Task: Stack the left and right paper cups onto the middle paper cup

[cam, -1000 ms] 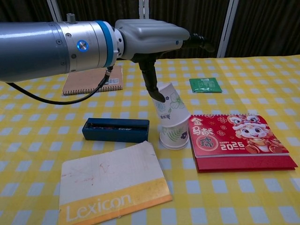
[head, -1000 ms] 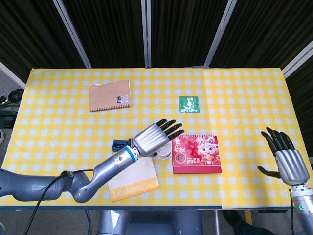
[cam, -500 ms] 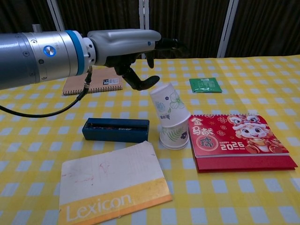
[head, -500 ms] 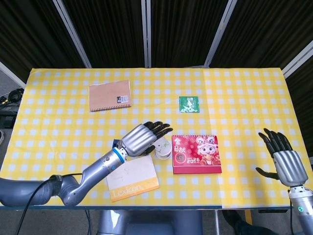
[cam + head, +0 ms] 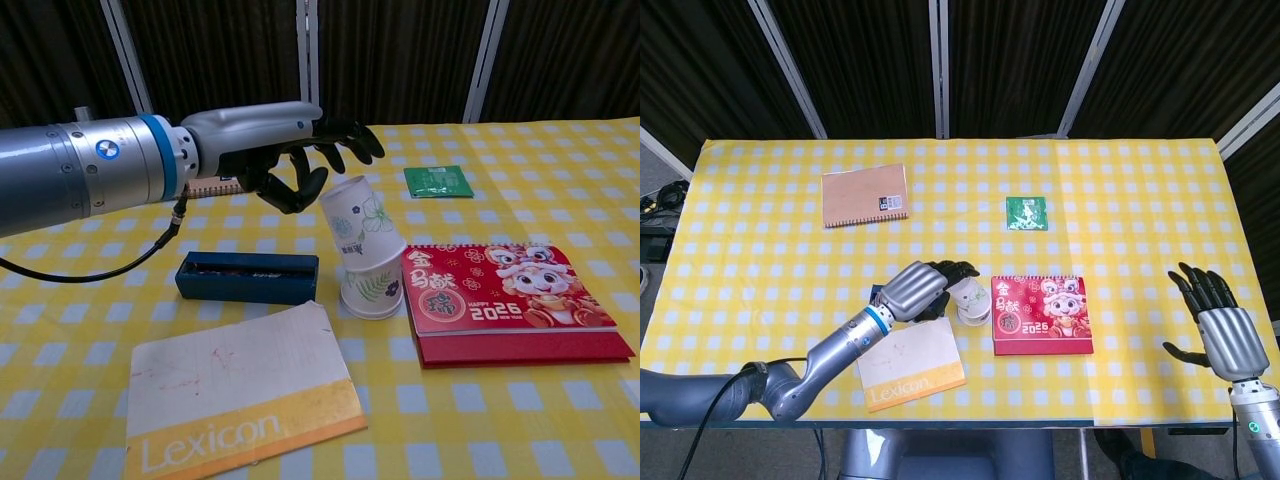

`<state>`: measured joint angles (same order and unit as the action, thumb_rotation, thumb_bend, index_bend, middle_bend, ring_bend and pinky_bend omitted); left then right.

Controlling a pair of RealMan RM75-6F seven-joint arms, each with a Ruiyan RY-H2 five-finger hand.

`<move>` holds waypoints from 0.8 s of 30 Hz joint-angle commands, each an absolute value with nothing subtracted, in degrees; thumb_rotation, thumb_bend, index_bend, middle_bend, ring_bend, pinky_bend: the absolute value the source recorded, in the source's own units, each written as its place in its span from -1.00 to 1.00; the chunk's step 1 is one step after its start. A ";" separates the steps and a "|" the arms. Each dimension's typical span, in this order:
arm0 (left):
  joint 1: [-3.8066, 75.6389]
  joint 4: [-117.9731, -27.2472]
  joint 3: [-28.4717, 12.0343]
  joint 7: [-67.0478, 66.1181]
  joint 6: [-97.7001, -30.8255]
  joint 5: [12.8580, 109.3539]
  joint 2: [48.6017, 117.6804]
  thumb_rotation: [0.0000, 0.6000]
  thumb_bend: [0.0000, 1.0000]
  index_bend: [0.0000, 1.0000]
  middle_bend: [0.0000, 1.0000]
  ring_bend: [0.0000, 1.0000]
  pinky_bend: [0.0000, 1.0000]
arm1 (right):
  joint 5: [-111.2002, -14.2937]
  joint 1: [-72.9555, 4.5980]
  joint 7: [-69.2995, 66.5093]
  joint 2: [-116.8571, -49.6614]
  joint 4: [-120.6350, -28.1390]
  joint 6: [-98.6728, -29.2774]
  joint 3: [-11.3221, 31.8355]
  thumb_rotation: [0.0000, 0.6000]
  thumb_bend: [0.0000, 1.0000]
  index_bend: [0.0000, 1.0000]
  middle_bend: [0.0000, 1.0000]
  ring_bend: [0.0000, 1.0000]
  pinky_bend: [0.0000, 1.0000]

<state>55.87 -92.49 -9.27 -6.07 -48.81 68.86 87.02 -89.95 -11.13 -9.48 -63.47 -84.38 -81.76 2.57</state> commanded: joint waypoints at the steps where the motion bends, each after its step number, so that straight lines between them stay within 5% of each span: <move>1: 55.91 -91.79 -9.58 -5.51 -49.04 69.53 87.78 1.00 0.67 -0.71 -0.76 -0.63 -0.29 | -89.86 -11.14 -9.52 -63.48 -84.34 -81.70 2.61 1.00 -1.00 -0.96 -1.00 -1.00 -1.00; 24: 58.02 -90.20 -9.45 -9.35 -47.11 70.46 92.53 1.00 0.64 -0.70 -0.76 -0.63 -0.31 | -89.48 -11.05 -10.28 -63.24 -84.05 -81.48 2.87 1.00 -1.00 -0.95 -1.00 -1.00 -1.00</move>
